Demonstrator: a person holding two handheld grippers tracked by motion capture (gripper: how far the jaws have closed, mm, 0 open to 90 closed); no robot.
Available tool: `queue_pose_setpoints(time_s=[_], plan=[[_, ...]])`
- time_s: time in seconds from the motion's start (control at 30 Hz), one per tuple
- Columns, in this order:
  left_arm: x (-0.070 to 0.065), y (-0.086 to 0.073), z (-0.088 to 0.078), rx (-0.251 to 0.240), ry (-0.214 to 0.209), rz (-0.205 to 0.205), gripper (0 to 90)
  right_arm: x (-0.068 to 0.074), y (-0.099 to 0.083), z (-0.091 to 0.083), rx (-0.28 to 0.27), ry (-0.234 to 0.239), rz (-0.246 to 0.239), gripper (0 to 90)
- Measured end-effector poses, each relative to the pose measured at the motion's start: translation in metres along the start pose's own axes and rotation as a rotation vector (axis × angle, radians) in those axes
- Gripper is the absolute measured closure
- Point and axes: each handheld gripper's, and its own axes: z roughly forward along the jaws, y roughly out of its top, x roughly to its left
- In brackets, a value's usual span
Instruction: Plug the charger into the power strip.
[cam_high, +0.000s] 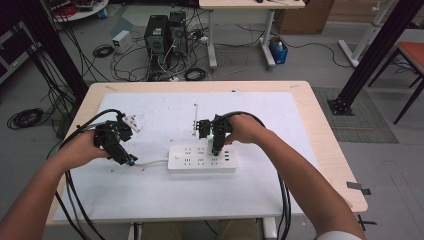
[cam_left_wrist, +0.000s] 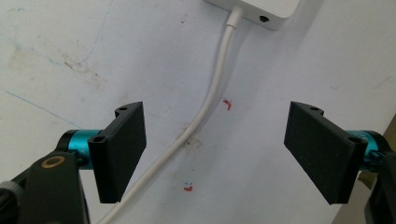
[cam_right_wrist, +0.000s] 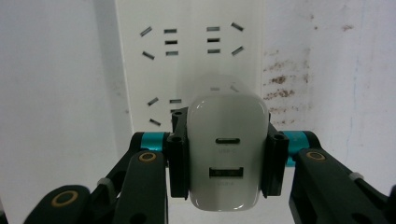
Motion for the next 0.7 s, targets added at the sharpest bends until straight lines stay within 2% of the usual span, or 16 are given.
queue_pose_setpoints(time_s=[0.07, 0.13, 0.27, 0.33, 0.4, 0.6, 0.63, 0.67, 0.7], plan=[[-0.001, 0.0, -0.001, -0.003, -0.001, 0.001, 21.0, -0.003, -0.001, 0.0, 0.011, 0.013, -0.002, 62.0], [0.0, -0.001, -0.001, -0.003, 0.001, 0.004, 21.0, -0.003, 0.0, 0.001, 0.008, 0.004, -0.038, 61.7], [0.001, -0.002, -0.001, -0.002, -0.001, 0.002, 21.0, 0.001, 0.006, 0.002, 0.02, -0.015, -0.022, 62.1], [0.0, -0.002, -0.001, -0.004, -0.003, -0.002, 21.0, 0.001, 0.011, 0.003, 0.036, -0.02, 0.043, 62.2], [0.001, -0.003, -0.001, -0.008, -0.003, 0.0, 21.0, 0.003, 0.013, 0.003, 0.038, -0.022, 0.069, 62.3], [0.0, -0.002, 0.0, -0.007, -0.003, 0.002, 21.0, 0.006, 0.012, 0.005, 0.027, -0.041, 0.054, 62.5], [0.0, -0.002, -0.001, 0.002, -0.006, 0.012, 21.0, 0.008, 0.011, 0.01, 0.029, -0.059, 0.014, 62.5], [-0.001, -0.003, -0.001, 0.001, -0.005, 0.01, 21.0, 0.009, 0.005, 0.01, -0.003, -0.065, -0.003, 62.5], [0.0, -0.003, -0.001, -0.001, -0.005, 0.007, 21.0, 0.006, -0.003, 0.01, -0.043, -0.042, 0.017, 62.5]])
